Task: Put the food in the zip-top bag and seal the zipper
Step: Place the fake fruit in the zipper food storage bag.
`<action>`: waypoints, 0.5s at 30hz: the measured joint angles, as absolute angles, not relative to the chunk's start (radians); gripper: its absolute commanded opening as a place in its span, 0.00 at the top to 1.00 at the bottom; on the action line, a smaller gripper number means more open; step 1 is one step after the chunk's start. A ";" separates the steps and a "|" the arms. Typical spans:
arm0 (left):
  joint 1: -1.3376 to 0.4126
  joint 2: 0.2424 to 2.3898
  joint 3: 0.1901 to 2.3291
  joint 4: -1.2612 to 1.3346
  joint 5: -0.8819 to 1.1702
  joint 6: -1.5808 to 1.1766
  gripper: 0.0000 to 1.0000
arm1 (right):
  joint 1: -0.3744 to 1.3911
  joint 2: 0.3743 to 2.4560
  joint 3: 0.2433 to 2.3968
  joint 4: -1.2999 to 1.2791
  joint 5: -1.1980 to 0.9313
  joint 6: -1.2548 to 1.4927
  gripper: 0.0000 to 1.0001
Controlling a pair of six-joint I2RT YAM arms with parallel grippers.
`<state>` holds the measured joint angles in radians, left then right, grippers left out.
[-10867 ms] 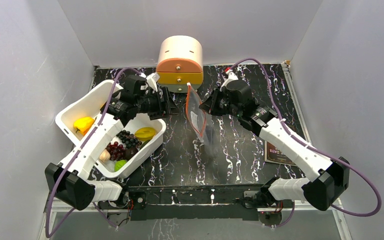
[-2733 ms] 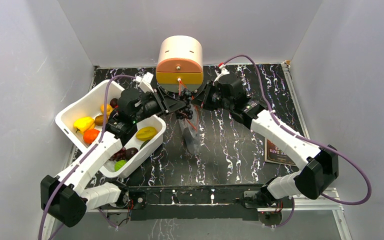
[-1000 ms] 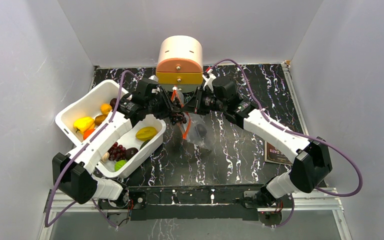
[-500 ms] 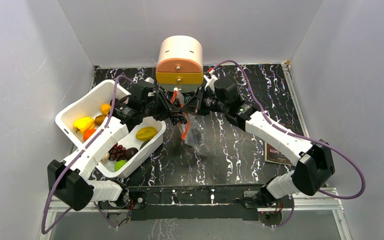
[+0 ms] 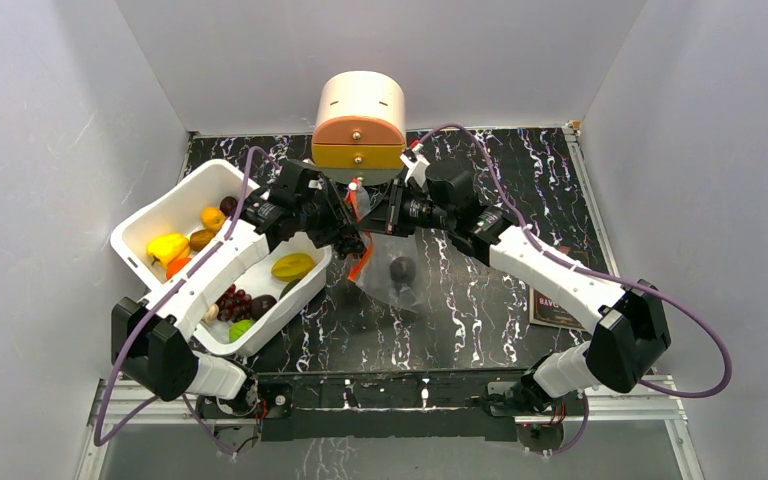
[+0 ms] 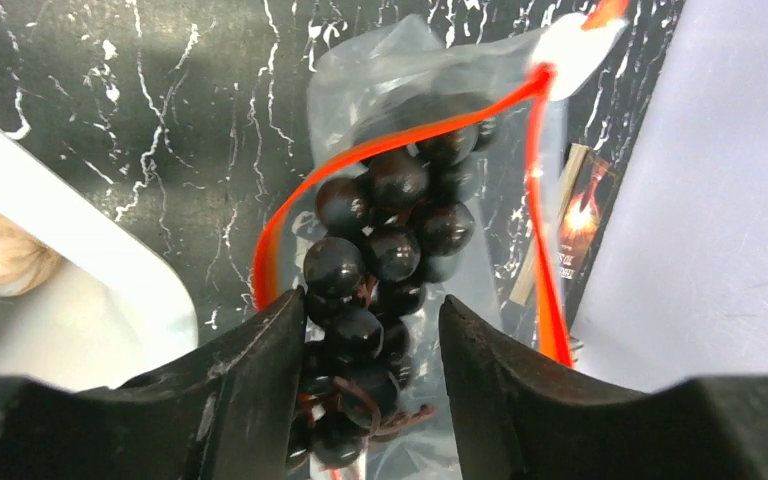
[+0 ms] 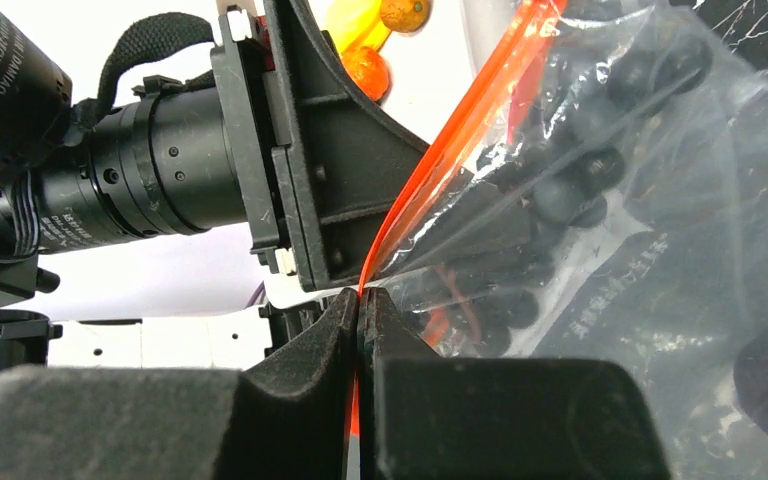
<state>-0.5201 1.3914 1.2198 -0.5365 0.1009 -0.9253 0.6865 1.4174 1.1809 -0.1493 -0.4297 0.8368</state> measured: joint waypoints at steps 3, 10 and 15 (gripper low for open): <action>-0.520 1.391 1.220 -0.522 0.132 -0.931 0.39 | 0.688 1.417 1.179 -0.156 -0.420 0.836 1.00; -0.514 1.311 1.163 -0.451 0.192 -0.955 0.44 | 0.688 1.414 1.166 -0.177 -0.388 0.836 1.00; -0.514 1.212 1.147 -0.440 0.215 -0.933 0.42 | 0.688 1.392 1.160 -0.191 -0.353 0.837 1.00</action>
<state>-0.5137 1.2121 1.1473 -0.4404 0.2146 -0.9329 0.6880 1.3918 1.1599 -0.1909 -0.3534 0.8371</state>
